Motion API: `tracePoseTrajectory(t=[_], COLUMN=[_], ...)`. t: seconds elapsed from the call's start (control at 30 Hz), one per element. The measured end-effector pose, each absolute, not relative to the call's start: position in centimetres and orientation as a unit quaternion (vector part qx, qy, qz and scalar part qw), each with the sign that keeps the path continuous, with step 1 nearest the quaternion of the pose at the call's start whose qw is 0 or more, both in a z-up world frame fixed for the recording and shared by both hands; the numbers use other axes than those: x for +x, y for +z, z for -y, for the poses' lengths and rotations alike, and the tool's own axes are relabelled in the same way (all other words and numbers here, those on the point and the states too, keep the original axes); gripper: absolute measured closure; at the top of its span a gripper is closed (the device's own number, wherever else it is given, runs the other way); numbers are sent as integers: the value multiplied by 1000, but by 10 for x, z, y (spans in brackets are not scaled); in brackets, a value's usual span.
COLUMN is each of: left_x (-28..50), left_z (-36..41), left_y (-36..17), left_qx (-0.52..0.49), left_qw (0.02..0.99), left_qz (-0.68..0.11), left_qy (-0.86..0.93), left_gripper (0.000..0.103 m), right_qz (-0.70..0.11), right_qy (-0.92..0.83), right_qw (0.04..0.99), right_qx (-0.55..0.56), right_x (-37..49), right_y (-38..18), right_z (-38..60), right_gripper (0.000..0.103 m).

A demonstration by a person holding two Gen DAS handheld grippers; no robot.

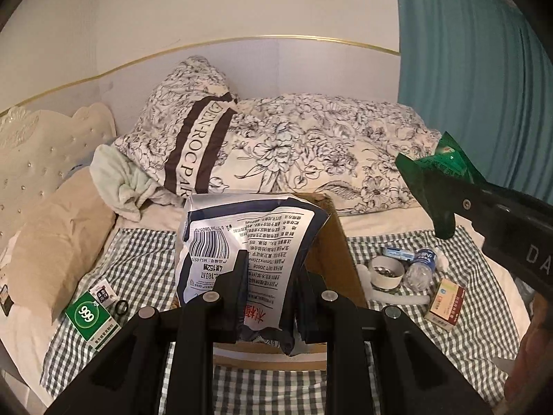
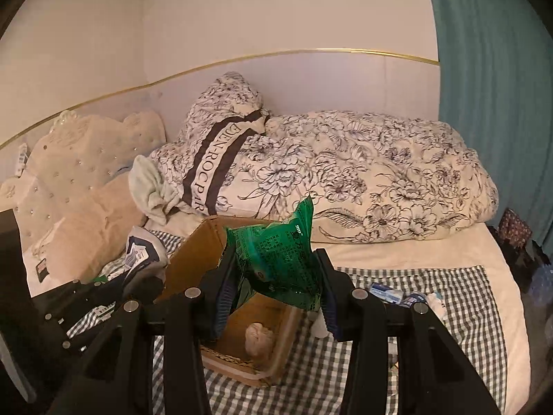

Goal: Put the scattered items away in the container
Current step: 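Carry the green packet and white printed packet with both tools to the box, then open the right tool over the box while the left tool releases the white packet inside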

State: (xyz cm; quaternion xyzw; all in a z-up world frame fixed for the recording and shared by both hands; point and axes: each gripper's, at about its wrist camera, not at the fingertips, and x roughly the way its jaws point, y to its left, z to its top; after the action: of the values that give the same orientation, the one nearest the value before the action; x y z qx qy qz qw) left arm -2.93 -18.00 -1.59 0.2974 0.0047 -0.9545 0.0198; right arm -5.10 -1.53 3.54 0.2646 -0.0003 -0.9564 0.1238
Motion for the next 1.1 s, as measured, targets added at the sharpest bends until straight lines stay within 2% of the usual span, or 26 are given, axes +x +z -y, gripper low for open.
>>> tracePoseTrajectory(t=[0.57,1.1], left_x=[-57,-100], left_z=[208,230], left_y=[-13,-58], left_qx=[300,362], left_qw=[35,32], left_qz=[-12,-18], left_qy=[-953,-931], left_gripper=[80,80], right_qz=[-17,-38], right_qy=[-946,-926], right_qw=[143,161], right_qx=[292,339], right_x=[-72,-109], right_y=[16,-33], right_z=[40,57], right_gripper=[60,60])
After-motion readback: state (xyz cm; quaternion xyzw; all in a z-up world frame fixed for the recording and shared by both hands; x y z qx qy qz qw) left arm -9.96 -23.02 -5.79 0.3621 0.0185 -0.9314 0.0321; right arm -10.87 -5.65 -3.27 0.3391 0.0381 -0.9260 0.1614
